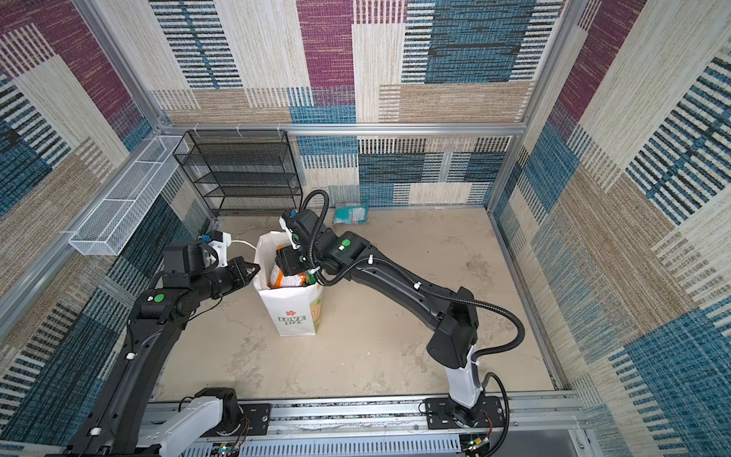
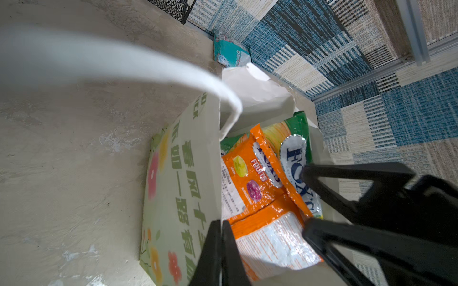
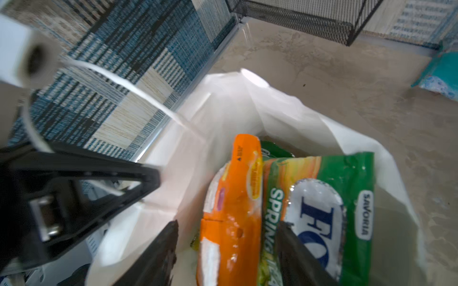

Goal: Place the snacks into the paper bag
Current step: Press the snack against the paper bag.

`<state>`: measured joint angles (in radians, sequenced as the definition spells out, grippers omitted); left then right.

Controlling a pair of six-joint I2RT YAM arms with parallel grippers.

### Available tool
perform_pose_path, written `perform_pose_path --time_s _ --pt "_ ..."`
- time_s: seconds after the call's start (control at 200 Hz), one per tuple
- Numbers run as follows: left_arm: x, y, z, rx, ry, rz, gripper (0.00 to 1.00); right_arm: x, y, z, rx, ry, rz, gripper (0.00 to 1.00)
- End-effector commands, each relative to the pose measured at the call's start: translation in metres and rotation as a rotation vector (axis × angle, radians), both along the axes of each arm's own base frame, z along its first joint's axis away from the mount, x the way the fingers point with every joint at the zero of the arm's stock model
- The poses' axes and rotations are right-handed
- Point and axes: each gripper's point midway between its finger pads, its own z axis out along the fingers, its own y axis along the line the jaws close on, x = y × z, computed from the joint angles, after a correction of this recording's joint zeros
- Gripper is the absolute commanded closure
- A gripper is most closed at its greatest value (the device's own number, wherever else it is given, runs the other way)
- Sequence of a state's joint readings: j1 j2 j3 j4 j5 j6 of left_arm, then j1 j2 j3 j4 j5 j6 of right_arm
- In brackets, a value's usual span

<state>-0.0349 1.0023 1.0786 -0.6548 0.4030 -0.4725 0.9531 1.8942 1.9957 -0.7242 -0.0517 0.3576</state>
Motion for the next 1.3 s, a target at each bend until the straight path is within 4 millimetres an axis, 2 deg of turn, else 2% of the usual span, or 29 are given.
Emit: perform_pose_path --time_s 0.0,0.185,0.571,0.751,0.871,0.942,1.067,1.117,1.187,1.292 --pt "0.007 -0.003 0.014 -0.018 -0.063 -0.009 1.00 0.009 -0.016 0.025 0.009 -0.082 -0.065 0.31" --pt "0.006 -0.003 0.014 -0.018 -0.066 -0.010 1.00 0.026 -0.027 0.007 -0.102 -0.067 -0.143 0.26" --pt "0.006 -0.004 0.016 -0.022 -0.069 -0.014 1.00 0.045 -0.035 -0.022 -0.165 -0.022 -0.245 0.20" --pt "0.005 -0.003 0.017 -0.023 -0.073 -0.013 1.00 0.044 -0.029 -0.038 -0.145 0.035 -0.212 0.18" --pt "0.005 -0.004 0.016 -0.023 -0.071 -0.014 1.00 0.041 -0.023 -0.040 -0.101 0.086 -0.174 0.14" --pt "0.006 -0.004 0.016 -0.023 -0.069 -0.013 1.00 0.033 -0.013 -0.033 -0.055 0.110 -0.112 0.14" --pt "0.006 -0.004 0.015 -0.026 -0.065 -0.016 1.00 0.010 0.003 -0.006 0.043 0.095 0.019 0.20" --pt "0.006 -0.004 0.016 -0.027 -0.067 -0.017 1.00 0.003 0.006 0.002 0.068 0.087 0.051 0.26" --pt "0.006 -0.004 0.015 -0.026 -0.068 -0.018 1.00 -0.003 0.009 0.007 0.091 0.094 0.085 0.35" --pt "0.006 -0.004 0.015 -0.027 -0.067 -0.018 1.00 -0.007 0.012 0.003 0.085 0.110 0.099 0.50"
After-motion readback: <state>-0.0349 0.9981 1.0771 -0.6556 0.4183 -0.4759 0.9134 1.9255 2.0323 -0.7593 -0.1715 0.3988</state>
